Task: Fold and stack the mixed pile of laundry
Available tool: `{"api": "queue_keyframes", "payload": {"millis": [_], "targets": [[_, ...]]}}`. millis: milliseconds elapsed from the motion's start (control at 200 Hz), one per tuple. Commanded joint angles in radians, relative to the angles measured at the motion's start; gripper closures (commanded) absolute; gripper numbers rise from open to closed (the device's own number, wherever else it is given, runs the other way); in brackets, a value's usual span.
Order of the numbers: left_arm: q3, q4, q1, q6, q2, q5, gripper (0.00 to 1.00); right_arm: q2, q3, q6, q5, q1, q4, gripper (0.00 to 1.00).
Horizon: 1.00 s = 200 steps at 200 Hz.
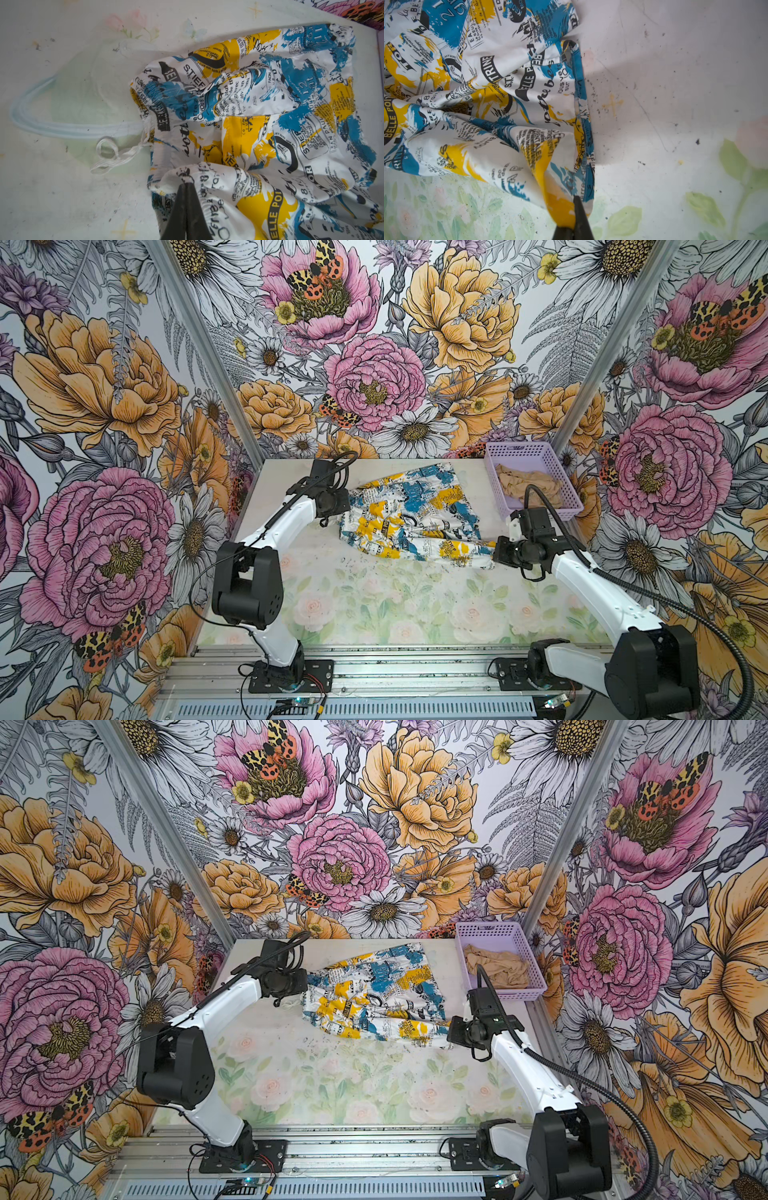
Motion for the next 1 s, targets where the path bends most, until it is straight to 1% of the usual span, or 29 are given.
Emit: {"api": "queue_keyframes", "payload": {"millis": [0, 30, 55, 80, 150, 200, 240, 305, 370, 465, 585, 796, 996], "targets": [[0.004, 0.084, 0.019, 0.032, -0.006, 0.027, 0.43, 0.030, 0.052, -0.024, -0.009, -0.017, 0.041, 1.00], [-0.015, 0.095, 0.030, 0.038, -0.019, 0.028, 0.31, 0.039, 0.056, -0.028, -0.015, -0.023, 0.041, 1.00], [-0.033, 0.105, 0.043, 0.046, -0.036, 0.031, 0.24, 0.047, 0.059, -0.029, -0.019, -0.027, 0.042, 1.00], [-0.055, 0.119, 0.060, 0.054, -0.057, 0.037, 0.19, 0.052, 0.062, -0.030, -0.024, -0.031, 0.043, 1.00], [-0.144, 0.164, 0.120, 0.046, -0.133, 0.043, 0.16, 0.064, 0.063, -0.035, -0.034, -0.038, 0.044, 1.00], [-0.219, 0.214, 0.165, 0.021, -0.192, 0.094, 0.16, 0.070, 0.062, -0.037, -0.040, -0.043, 0.045, 1.00], [-0.277, 0.245, 0.185, 0.011, -0.236, 0.139, 0.17, 0.074, 0.061, -0.037, -0.043, -0.046, 0.047, 1.00], [-0.335, 0.236, 0.180, 0.027, -0.290, 0.176, 0.19, 0.076, 0.056, -0.039, -0.052, -0.053, 0.051, 1.00], [-0.388, 0.227, 0.150, 0.038, -0.337, 0.201, 0.24, 0.079, 0.056, -0.042, -0.057, -0.059, 0.053, 1.00], [-0.447, 0.229, 0.088, 0.060, -0.374, 0.211, 0.28, 0.081, 0.050, -0.046, -0.065, -0.067, 0.059, 1.00], [-0.467, 0.255, 0.040, 0.101, -0.346, 0.223, 0.30, 0.095, 0.045, -0.052, -0.081, -0.078, 0.072, 1.00], [-0.460, 0.263, 0.034, 0.109, -0.286, 0.211, 0.40, 0.103, 0.043, -0.053, -0.101, -0.086, 0.085, 1.00], [-0.468, 0.261, 0.033, 0.115, -0.259, 0.205, 0.46, 0.119, 0.043, -0.055, -0.119, -0.088, 0.100, 1.00]]}}
